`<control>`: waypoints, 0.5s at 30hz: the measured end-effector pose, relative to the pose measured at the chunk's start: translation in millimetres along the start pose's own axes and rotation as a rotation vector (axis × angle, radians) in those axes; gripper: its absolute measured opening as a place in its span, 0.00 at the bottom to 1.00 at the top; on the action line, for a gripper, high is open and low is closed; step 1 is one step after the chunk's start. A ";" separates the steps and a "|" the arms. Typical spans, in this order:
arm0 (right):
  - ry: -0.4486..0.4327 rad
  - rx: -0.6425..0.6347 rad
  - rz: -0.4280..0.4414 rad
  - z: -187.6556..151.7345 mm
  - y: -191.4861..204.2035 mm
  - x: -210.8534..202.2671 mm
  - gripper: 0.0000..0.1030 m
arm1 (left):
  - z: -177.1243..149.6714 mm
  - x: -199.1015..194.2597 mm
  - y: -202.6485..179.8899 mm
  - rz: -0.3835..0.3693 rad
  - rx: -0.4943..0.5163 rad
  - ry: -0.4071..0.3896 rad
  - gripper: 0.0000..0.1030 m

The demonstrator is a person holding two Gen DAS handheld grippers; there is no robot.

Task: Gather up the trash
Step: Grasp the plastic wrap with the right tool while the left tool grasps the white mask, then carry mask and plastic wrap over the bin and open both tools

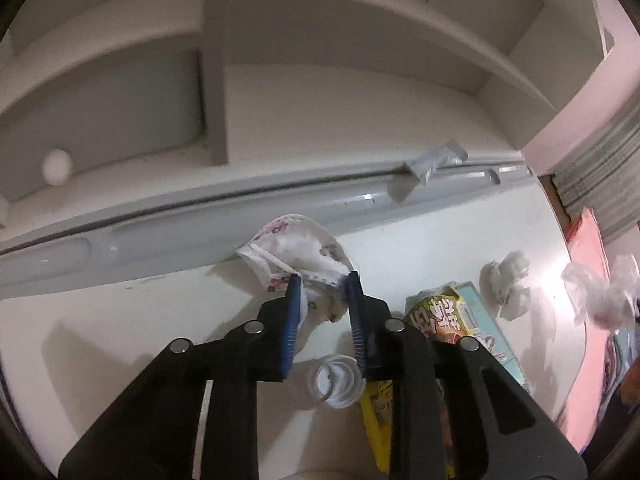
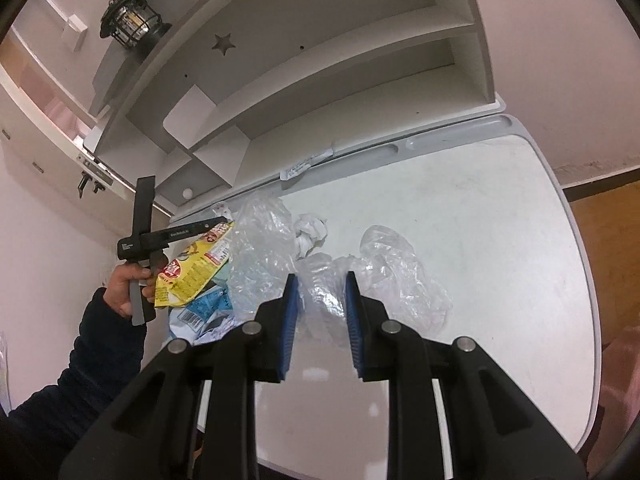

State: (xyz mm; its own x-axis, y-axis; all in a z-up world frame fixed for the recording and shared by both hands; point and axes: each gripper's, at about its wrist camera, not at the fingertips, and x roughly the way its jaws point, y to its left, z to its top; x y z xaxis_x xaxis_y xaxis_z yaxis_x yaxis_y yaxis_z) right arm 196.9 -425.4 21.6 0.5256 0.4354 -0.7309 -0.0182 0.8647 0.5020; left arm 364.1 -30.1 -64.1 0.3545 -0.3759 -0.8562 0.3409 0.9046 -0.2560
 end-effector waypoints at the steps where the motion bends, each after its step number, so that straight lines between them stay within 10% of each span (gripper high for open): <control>1: -0.007 0.002 -0.003 -1.8 0.3 -4.2 0.22 | 0.2 -4.7 -0.8 0.008 -0.006 -0.016 0.21; 8: -0.066 0.030 -0.030 -19.8 -7.2 -35.7 0.22 | -3.1 -62.3 -24.4 0.066 0.014 -0.123 0.21; 15: -0.142 0.120 -0.179 -69.8 -49.4 -84.3 0.22 | -30.4 -116.2 -148.6 -0.028 0.211 -0.235 0.21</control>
State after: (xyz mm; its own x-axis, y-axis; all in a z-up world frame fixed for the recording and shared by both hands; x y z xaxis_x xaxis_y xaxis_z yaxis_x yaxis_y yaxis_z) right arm 94.1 -487.3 26.2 0.6258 0.2314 -0.7448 0.1821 0.8852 0.4281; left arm 245.8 -114.8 59.8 0.5257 -0.4582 -0.7167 0.5177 0.8409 -0.1579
